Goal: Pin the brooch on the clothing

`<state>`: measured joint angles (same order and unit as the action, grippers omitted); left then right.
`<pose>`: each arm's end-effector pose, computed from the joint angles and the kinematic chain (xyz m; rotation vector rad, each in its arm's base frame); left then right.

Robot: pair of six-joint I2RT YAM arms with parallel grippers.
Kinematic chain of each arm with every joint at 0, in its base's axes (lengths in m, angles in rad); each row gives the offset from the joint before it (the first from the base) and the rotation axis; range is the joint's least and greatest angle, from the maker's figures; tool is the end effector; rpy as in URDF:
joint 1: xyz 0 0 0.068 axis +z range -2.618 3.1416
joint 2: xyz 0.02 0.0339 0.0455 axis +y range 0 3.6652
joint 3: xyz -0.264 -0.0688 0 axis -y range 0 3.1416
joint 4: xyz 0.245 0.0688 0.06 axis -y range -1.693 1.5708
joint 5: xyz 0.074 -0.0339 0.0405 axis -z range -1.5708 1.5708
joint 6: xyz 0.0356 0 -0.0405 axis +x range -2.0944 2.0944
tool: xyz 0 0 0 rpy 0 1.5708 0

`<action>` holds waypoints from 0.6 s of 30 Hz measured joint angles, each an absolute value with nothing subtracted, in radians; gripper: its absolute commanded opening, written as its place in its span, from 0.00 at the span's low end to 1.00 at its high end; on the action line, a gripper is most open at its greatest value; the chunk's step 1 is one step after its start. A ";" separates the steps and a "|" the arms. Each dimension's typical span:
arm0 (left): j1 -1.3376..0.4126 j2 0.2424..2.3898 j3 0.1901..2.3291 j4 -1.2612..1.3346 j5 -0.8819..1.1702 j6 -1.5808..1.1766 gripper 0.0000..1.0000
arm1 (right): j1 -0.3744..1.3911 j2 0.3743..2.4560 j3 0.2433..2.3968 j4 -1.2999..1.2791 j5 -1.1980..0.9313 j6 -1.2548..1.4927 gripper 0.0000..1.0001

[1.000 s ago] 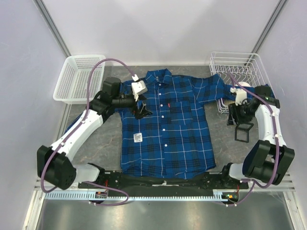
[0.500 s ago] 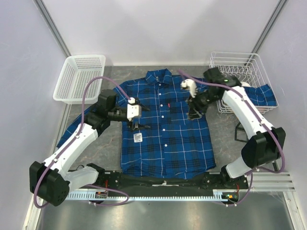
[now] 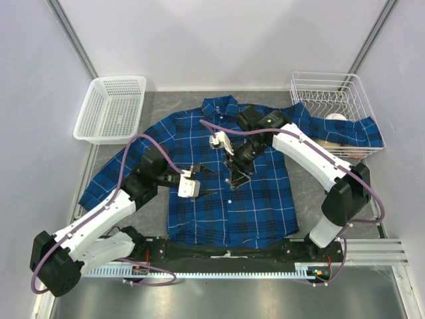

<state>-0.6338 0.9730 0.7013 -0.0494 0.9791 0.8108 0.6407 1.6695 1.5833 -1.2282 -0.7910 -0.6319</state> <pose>0.1538 -0.1497 0.2941 1.6100 0.8415 -0.7919 0.2417 0.2118 0.3191 -1.7086 2.0699 1.1205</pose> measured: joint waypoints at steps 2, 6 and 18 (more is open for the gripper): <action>-0.643 0.970 0.690 -0.036 0.978 0.826 0.60 | 0.659 1.684 1.591 -1.233 -0.793 -0.631 0.50; -0.651 0.971 0.671 -0.023 0.978 0.858 0.56 | 0.679 1.716 1.618 -1.236 -0.797 -0.628 0.50; -0.659 1.011 0.645 0.008 0.978 0.944 0.46 | 0.730 1.759 1.658 -1.248 -0.800 -0.637 0.50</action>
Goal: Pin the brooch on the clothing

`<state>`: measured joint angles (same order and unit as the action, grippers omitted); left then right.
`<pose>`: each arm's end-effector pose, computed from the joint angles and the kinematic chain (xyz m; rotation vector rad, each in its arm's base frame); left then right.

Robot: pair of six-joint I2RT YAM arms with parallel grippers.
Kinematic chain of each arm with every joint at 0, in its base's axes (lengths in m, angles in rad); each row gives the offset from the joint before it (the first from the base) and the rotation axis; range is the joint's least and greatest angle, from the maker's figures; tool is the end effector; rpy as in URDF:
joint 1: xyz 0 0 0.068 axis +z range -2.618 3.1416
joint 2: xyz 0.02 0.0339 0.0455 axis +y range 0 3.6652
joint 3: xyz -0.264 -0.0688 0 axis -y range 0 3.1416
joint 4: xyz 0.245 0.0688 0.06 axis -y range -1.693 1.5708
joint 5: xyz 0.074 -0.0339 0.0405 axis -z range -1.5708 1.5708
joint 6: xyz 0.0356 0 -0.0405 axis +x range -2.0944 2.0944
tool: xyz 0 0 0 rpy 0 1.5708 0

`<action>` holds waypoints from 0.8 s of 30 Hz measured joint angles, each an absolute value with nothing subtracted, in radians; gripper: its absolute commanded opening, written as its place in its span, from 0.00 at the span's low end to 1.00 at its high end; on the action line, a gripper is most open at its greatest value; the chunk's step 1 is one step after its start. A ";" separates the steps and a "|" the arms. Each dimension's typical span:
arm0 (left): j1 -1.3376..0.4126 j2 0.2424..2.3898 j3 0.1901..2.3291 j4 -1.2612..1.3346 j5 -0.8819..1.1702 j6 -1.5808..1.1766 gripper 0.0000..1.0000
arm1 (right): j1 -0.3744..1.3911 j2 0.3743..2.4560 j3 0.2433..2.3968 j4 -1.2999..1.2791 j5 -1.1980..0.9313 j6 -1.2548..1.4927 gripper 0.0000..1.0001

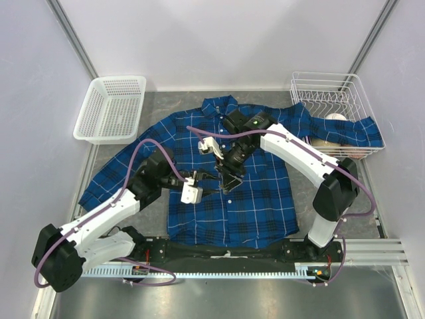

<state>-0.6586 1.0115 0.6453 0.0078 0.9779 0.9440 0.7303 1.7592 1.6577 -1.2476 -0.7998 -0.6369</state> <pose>0.1544 -0.1568 0.2726 1.6723 0.7390 -0.7342 0.2370 0.2465 0.3113 -1.8252 2.0370 1.1677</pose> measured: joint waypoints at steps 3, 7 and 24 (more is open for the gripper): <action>-0.663 1.015 0.636 0.012 0.978 0.961 0.43 | 0.738 1.766 1.662 -1.251 -0.800 -0.640 0.50; -0.670 1.021 0.626 0.011 0.978 0.981 0.36 | 0.744 1.769 1.671 -1.255 -0.800 -0.641 0.50; -0.705 1.018 0.622 0.001 0.907 1.000 0.02 | 0.752 1.769 1.711 -1.283 -0.809 -0.634 0.85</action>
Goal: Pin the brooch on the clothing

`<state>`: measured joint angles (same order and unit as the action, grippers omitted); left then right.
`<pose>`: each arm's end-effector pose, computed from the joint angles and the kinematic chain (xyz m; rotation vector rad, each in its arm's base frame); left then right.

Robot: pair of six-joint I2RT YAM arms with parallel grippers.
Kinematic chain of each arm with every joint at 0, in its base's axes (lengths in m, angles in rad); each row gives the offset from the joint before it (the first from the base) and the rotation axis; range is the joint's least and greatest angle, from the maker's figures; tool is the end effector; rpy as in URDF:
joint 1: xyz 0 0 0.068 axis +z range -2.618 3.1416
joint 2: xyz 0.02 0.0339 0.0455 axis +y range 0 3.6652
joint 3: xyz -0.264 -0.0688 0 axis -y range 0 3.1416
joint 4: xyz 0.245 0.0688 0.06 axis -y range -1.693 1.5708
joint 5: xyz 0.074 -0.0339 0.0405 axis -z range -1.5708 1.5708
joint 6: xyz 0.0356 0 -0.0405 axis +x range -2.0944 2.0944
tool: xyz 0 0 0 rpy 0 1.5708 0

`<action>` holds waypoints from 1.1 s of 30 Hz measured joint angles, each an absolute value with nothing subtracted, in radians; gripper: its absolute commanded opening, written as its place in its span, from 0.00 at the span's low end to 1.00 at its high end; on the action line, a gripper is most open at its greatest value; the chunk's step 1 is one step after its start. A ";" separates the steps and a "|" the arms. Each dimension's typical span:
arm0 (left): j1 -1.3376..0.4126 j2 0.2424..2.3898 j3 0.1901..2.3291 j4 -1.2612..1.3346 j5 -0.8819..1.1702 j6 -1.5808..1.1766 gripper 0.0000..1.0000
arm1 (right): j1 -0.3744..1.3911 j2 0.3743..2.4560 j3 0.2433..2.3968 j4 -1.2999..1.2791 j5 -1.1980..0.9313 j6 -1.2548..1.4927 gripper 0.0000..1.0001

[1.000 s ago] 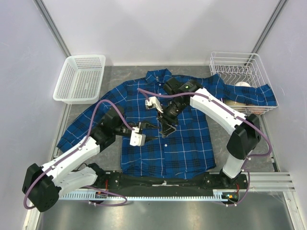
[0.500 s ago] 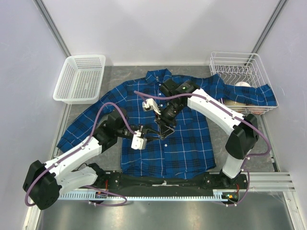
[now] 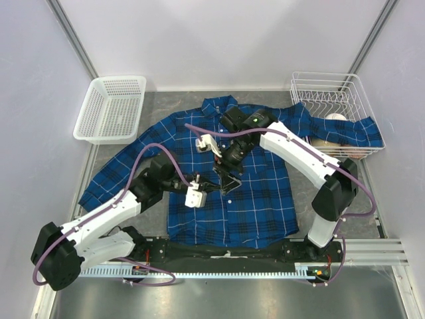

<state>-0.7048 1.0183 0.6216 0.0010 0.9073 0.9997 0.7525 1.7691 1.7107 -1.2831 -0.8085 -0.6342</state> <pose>0.1487 -0.1633 0.2619 1.7141 0.7340 -0.6818 0.2324 0.2529 0.3219 -1.8474 2.0128 1.1840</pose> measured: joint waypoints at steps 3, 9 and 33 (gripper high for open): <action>-0.704 1.001 0.625 -0.031 0.886 0.945 0.02 | 0.727 1.767 1.761 -1.280 -0.814 -0.620 0.89; -0.691 0.973 0.696 -0.111 0.856 0.689 0.02 | 0.527 1.718 1.818 -1.219 -0.799 -0.572 0.81; -0.543 1.083 0.852 -0.084 0.875 -0.123 0.02 | 0.621 1.476 1.469 -0.881 -0.838 -0.334 0.51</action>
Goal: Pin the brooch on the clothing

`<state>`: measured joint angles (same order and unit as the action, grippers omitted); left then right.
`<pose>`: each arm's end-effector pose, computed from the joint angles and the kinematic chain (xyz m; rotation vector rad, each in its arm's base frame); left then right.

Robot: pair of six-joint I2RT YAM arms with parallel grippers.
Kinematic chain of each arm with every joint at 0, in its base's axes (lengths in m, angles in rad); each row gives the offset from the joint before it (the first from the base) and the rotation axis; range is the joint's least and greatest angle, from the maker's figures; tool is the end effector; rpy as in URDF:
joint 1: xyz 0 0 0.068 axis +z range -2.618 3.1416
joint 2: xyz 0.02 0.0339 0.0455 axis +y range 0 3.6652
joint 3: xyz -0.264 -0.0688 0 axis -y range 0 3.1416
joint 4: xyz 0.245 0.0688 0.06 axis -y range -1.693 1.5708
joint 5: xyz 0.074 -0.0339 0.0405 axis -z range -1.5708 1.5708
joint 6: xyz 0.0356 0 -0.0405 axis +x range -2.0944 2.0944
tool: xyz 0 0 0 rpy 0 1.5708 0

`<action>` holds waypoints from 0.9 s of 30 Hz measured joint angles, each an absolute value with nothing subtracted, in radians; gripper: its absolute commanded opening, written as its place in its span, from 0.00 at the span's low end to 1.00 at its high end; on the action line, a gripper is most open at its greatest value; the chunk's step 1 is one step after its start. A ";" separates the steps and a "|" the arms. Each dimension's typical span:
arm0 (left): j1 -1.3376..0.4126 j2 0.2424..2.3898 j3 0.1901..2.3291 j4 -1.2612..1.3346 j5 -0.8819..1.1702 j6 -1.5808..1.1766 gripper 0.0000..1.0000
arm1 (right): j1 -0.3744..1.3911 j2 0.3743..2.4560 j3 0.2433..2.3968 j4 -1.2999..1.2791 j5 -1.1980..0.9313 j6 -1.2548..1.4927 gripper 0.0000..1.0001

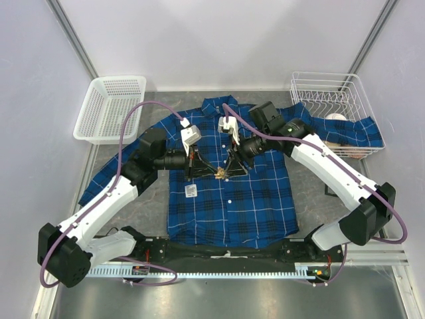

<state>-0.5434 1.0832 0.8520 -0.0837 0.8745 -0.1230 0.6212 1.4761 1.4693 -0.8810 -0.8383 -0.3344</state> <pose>0.1918 -0.1478 0.3190 1.0067 1.6896 -1.2649 0.2303 0.1974 0.3588 -1.4086 1.9123 1.1536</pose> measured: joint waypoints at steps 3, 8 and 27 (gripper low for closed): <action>-0.543 1.086 0.852 -0.074 0.881 -0.139 0.02 | 0.627 1.476 1.454 -0.859 -0.842 -0.320 0.42; -0.543 1.087 0.852 -0.073 0.896 -0.149 0.02 | 0.627 1.477 1.454 -0.818 -0.863 -0.300 0.22; -0.488 1.096 0.850 -0.072 0.962 -0.182 0.33 | 0.653 1.477 1.446 -0.780 -0.890 -0.280 0.00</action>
<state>-0.4877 1.0958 0.8505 -0.0719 0.9619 -0.1822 0.6529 1.4765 1.4456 -0.7799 -0.8902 -0.2798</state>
